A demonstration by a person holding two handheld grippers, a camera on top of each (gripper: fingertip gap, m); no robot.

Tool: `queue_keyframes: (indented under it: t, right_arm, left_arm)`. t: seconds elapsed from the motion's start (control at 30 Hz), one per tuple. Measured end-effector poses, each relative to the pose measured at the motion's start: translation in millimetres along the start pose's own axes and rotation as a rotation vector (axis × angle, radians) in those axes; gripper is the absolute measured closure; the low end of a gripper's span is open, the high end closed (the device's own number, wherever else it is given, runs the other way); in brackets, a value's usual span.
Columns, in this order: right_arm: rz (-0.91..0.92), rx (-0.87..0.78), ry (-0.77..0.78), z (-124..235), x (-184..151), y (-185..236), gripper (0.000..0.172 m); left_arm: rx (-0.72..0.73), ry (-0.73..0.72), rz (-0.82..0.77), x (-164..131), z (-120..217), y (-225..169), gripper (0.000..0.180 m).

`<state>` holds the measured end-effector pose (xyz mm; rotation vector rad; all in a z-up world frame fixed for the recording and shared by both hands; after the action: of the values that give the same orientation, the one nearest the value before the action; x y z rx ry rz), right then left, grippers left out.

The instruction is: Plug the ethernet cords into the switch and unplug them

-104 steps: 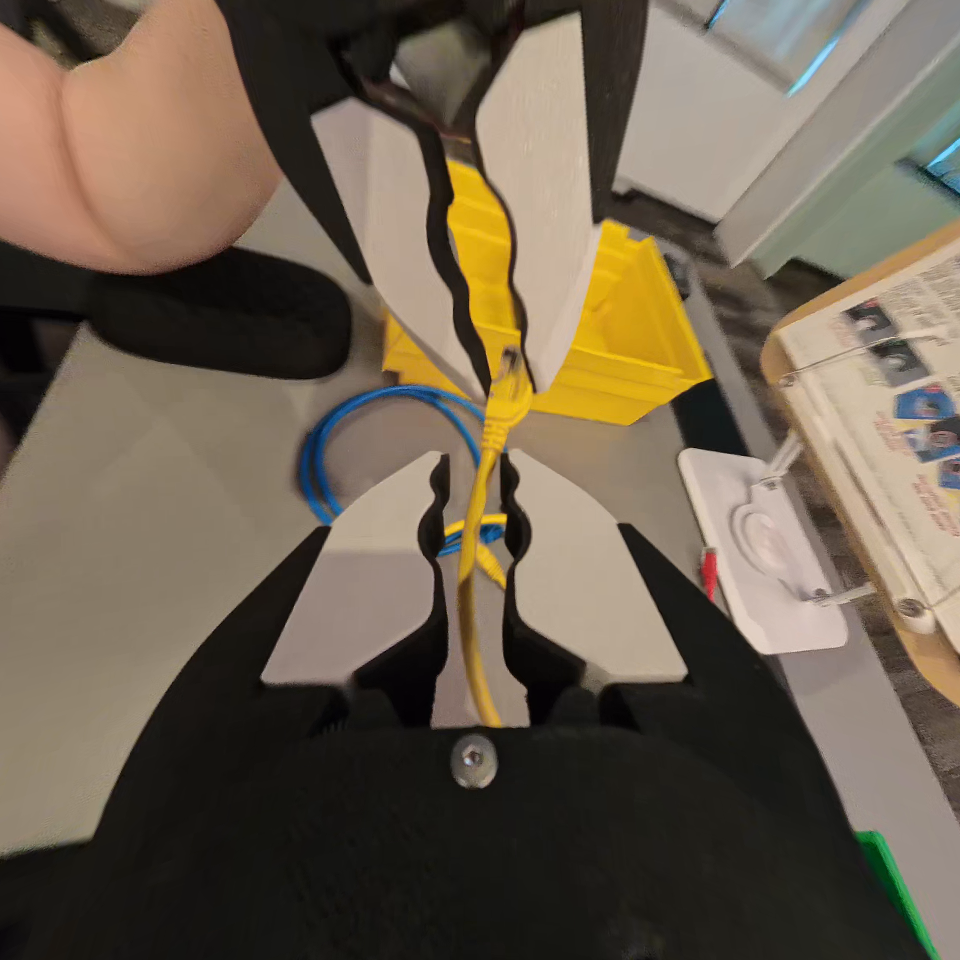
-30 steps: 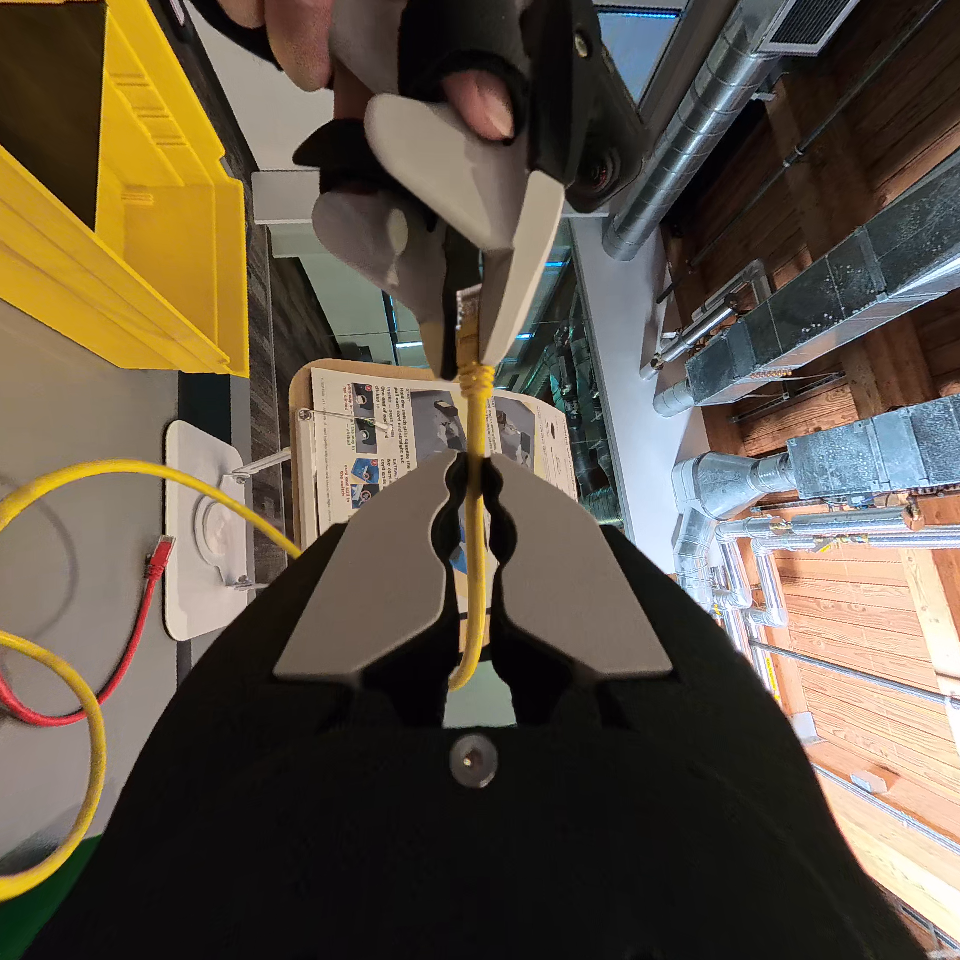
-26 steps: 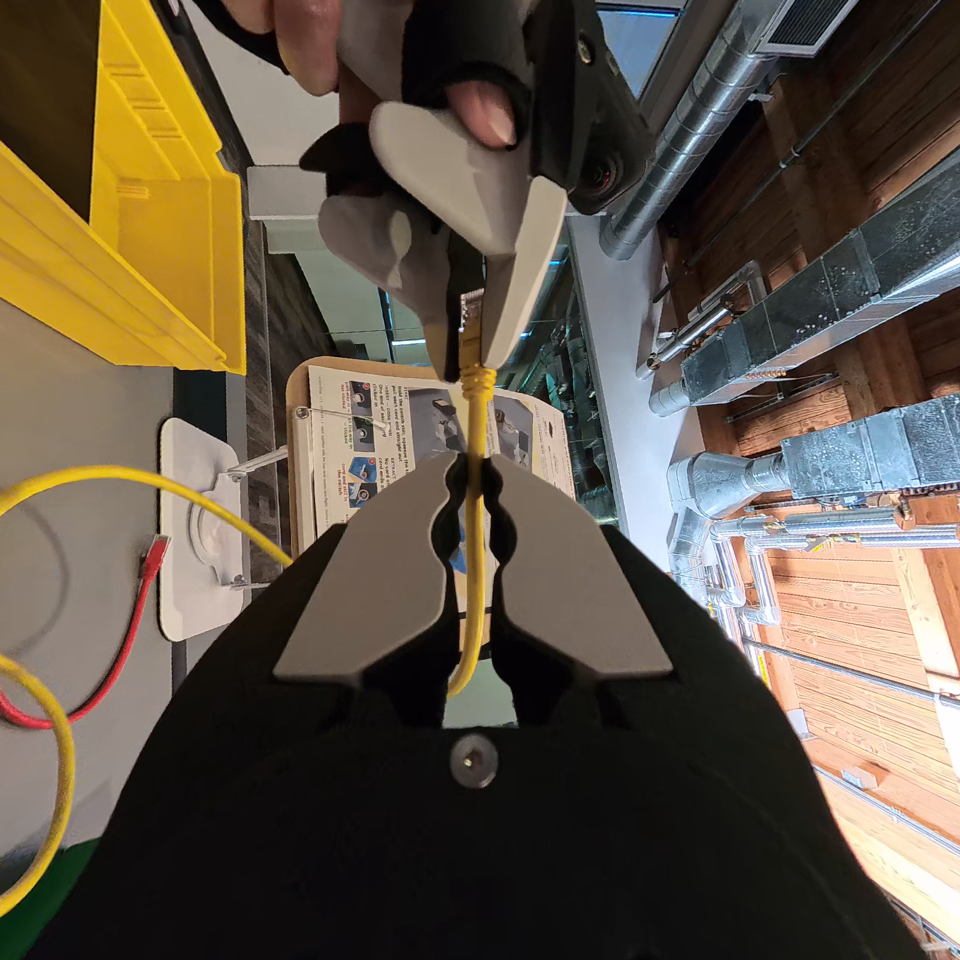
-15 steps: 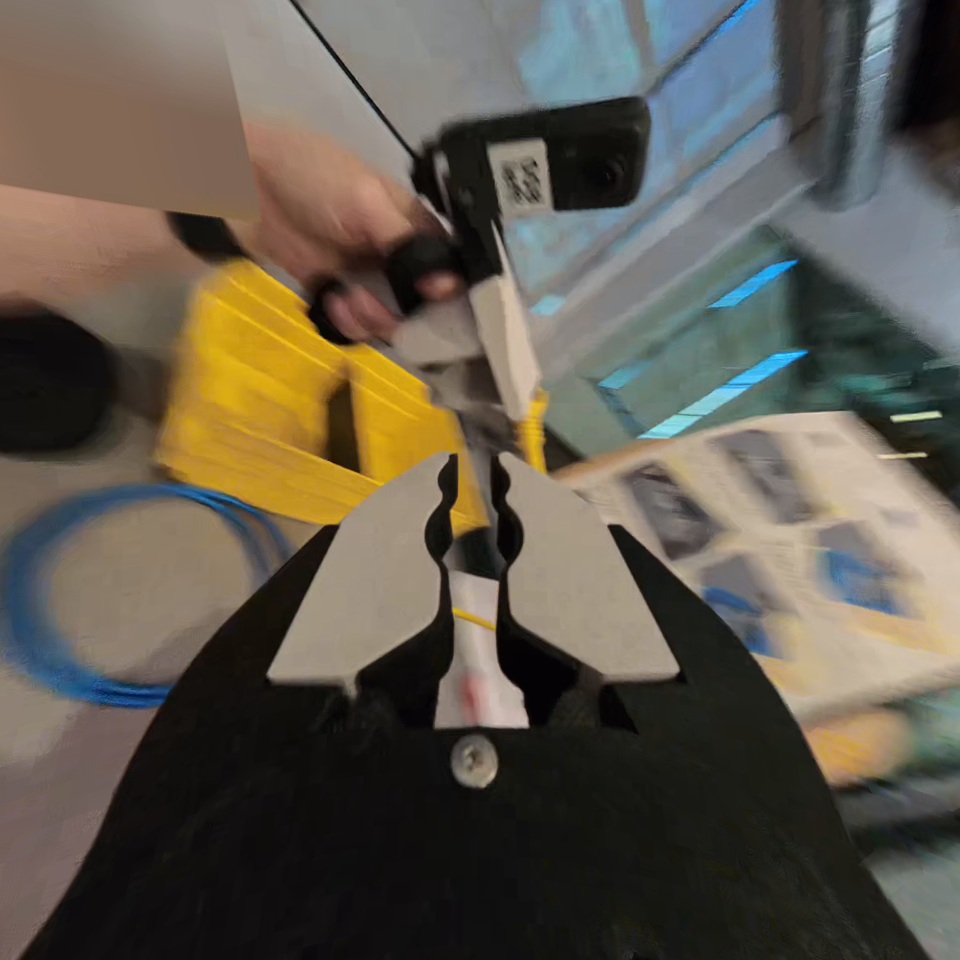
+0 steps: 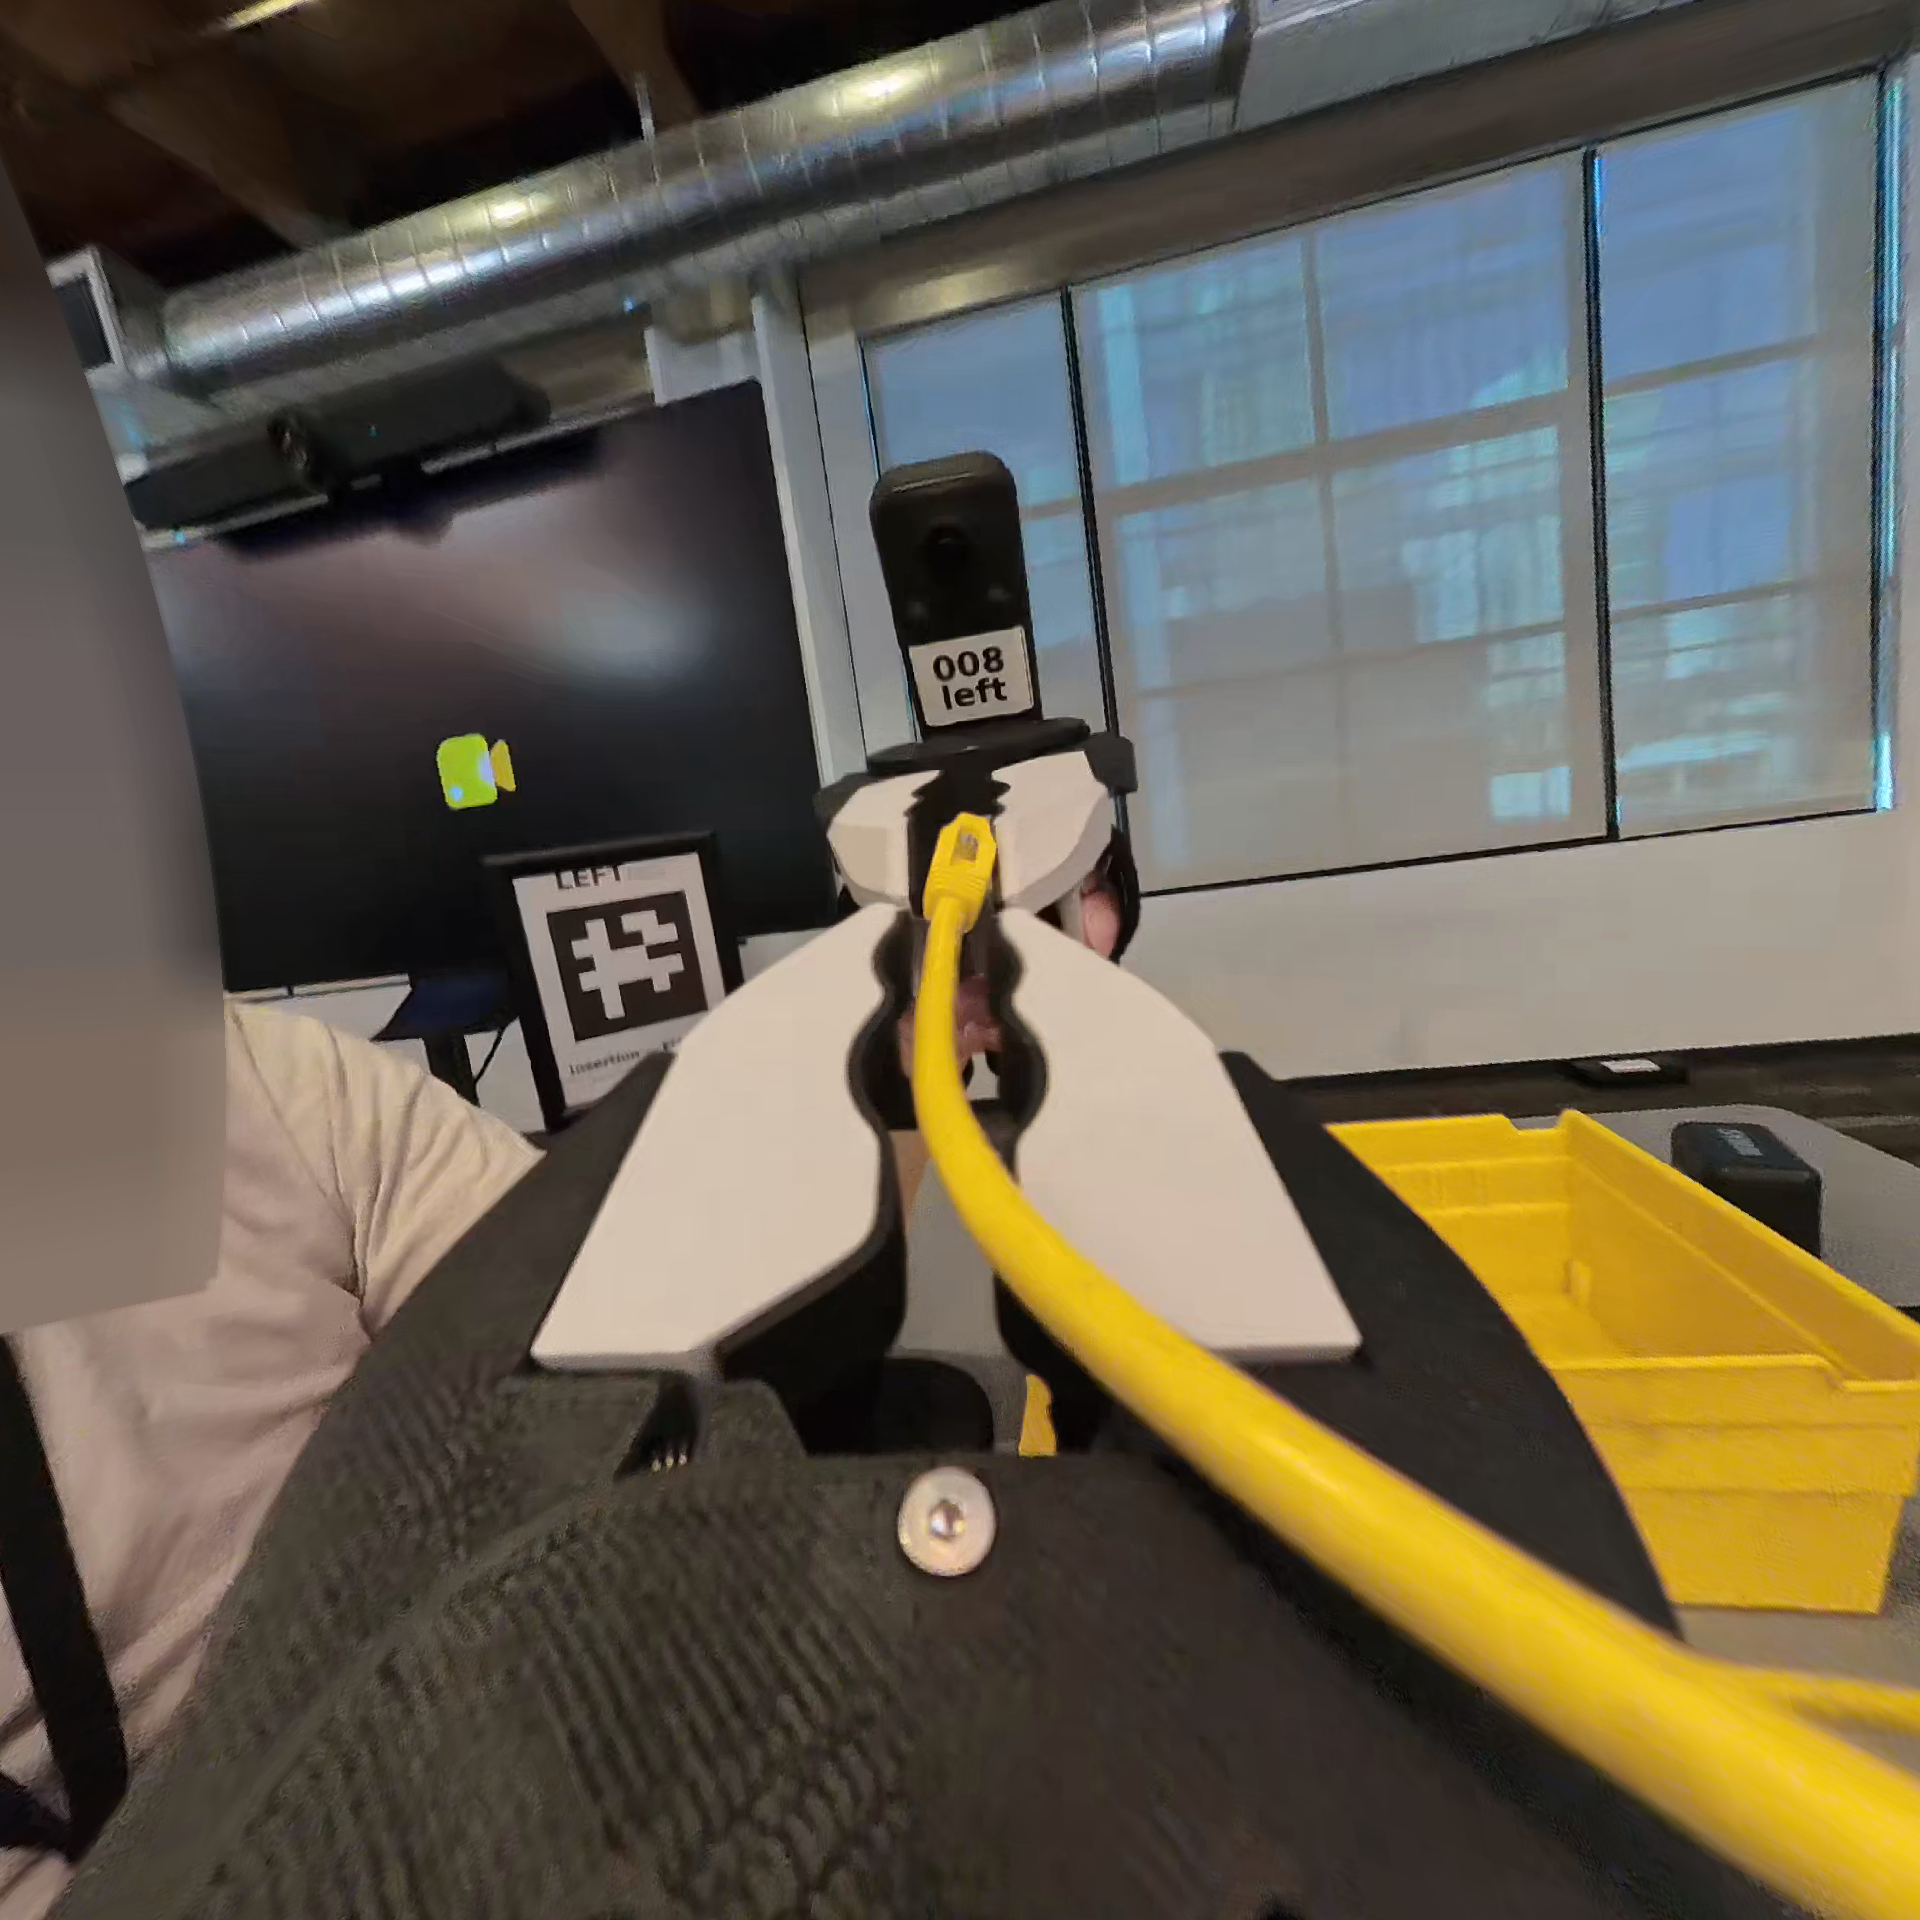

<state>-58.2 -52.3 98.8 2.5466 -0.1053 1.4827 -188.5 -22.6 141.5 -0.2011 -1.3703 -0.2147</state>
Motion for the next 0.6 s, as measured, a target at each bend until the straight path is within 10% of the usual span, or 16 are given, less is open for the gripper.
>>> queue_keyframes:
  t: [0.2, 0.6]
  right_arm:
    - [0.15, -0.046, 0.083, 0, 3, 6, 0.165]
    - [1.212, -0.408, 0.385, -5, 7, 35, 0.166]
  left_arm:
    - [0.003, 0.015, -0.02, -1, -2, -2, 0.166]
    - [-0.125, -0.121, 0.343, -8, 12, 14, 0.131]
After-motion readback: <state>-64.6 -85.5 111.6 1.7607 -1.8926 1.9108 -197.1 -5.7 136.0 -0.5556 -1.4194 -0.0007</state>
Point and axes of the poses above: each gripper's, where its closed fingertips meet, z back along the fingers, x out of its top, y = z × x across the jaws, the point moved 7 cm from there along z, back along the fingers, and after that the axes turned 3 degrees about -y, right-handed, at the moved point
